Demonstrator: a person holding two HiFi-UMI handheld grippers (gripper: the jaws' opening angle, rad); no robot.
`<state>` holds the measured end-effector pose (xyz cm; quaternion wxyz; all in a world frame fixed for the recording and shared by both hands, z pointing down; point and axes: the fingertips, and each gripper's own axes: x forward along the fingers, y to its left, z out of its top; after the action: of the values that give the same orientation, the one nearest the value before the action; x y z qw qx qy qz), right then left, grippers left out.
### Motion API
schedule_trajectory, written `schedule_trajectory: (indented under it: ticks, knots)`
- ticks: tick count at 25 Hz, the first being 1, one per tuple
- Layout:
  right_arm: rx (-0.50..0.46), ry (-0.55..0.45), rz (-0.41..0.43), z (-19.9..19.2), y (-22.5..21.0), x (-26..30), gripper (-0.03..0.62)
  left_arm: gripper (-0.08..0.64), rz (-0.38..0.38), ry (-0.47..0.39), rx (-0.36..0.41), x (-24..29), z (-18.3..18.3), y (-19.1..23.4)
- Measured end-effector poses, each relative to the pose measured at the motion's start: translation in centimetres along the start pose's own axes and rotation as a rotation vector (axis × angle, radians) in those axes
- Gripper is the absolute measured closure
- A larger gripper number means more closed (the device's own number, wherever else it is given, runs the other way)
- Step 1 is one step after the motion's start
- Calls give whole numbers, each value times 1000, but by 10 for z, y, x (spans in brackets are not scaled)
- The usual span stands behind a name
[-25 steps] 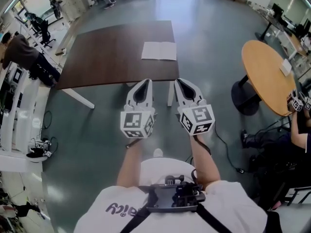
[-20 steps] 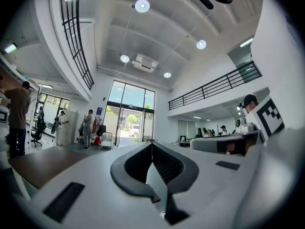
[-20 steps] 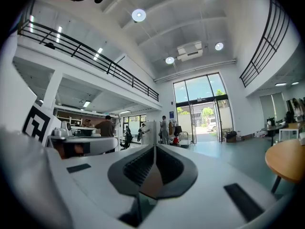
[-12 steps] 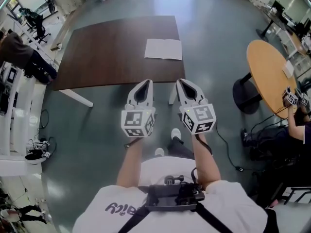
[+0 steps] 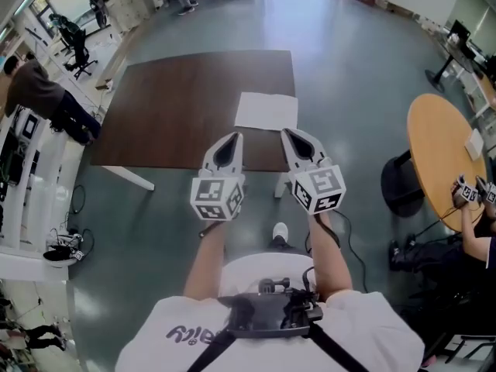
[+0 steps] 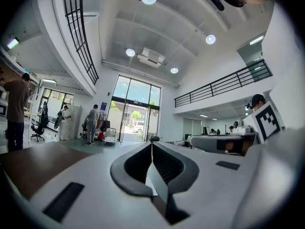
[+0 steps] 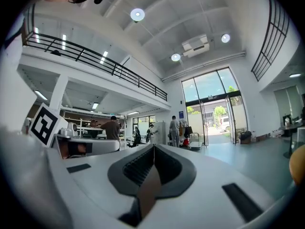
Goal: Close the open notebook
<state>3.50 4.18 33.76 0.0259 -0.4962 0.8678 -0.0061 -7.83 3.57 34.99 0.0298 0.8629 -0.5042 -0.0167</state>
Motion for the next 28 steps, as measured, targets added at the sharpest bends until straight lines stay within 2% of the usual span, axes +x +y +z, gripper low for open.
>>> schedule_trajectory:
  ticks: [5,11,16,23,28]
  knots:
    - [-34,-28,68,10,-54,28,589,554,38,14,21,60,0,-2]
    - [-11,31,135,-23,-93,55,589,554,65,73,-8,103,-34,-7]
    - [-4,100,169,-52,-116,92,589,554,107,142,-69,122,-71,14]
    - [-34,179,216,-82,-149,173,589,554,143,250,-165,157,-129,73]
    - [-71,254,250,-102,-181,225,589,554,191,324,-261,184,-166,106]
